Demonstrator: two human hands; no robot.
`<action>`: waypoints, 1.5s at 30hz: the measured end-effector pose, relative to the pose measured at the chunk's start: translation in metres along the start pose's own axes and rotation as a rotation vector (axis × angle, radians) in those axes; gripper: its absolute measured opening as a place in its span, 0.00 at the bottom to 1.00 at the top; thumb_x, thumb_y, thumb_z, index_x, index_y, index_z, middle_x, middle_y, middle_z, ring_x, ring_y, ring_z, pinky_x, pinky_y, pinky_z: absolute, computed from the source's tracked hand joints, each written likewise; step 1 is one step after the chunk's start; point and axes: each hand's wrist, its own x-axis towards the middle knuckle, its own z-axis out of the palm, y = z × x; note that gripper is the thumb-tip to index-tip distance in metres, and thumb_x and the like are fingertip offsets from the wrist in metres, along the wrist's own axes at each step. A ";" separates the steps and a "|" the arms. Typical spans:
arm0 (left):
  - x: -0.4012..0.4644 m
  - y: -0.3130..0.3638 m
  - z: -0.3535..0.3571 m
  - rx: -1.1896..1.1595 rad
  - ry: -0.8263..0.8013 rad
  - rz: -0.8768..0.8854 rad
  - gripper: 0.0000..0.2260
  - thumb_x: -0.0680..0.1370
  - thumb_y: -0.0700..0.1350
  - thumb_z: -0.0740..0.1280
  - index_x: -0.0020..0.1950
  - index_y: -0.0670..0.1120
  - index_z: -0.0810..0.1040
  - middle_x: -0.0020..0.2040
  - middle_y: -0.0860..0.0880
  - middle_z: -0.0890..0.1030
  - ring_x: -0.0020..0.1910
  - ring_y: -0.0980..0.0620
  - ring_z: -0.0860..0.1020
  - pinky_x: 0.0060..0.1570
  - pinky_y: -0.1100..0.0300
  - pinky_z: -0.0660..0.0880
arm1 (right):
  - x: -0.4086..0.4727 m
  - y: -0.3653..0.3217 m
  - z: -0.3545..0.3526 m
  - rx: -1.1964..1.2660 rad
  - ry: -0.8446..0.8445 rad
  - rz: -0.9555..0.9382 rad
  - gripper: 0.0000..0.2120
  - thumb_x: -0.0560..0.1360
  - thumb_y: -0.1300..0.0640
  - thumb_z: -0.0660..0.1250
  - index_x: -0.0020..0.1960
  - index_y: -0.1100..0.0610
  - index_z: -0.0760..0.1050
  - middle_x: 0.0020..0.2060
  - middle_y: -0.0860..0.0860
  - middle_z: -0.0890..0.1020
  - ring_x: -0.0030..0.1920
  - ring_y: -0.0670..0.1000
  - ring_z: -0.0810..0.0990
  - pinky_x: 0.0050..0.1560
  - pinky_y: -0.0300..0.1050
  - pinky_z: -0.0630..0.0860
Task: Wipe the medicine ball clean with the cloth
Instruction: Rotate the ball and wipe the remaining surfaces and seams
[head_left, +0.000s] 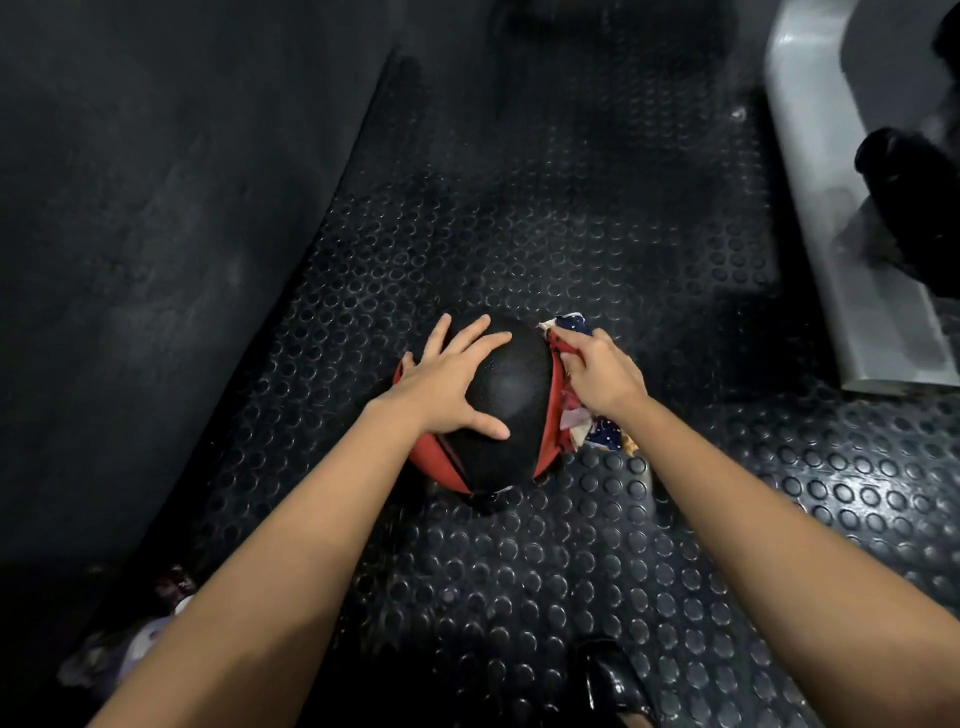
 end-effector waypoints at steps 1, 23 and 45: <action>-0.001 0.002 0.001 0.017 0.009 -0.011 0.49 0.65 0.57 0.77 0.77 0.61 0.49 0.78 0.57 0.40 0.75 0.48 0.34 0.68 0.30 0.46 | -0.002 0.001 0.001 0.002 0.007 0.003 0.20 0.81 0.55 0.54 0.71 0.41 0.63 0.58 0.54 0.71 0.61 0.59 0.73 0.60 0.53 0.70; -0.024 -0.031 0.020 -0.453 0.315 -0.183 0.46 0.66 0.58 0.76 0.77 0.52 0.54 0.73 0.51 0.56 0.74 0.49 0.54 0.72 0.50 0.56 | -0.065 0.078 -0.014 -0.162 0.462 0.050 0.11 0.72 0.65 0.64 0.54 0.58 0.74 0.52 0.57 0.77 0.54 0.60 0.73 0.47 0.52 0.72; -0.008 -0.012 0.009 -0.196 0.166 -0.099 0.45 0.67 0.60 0.73 0.77 0.60 0.51 0.78 0.54 0.48 0.76 0.50 0.44 0.74 0.42 0.51 | -0.020 0.116 0.104 -0.356 -0.313 0.293 0.40 0.75 0.32 0.51 0.72 0.42 0.27 0.72 0.52 0.27 0.72 0.68 0.33 0.69 0.71 0.45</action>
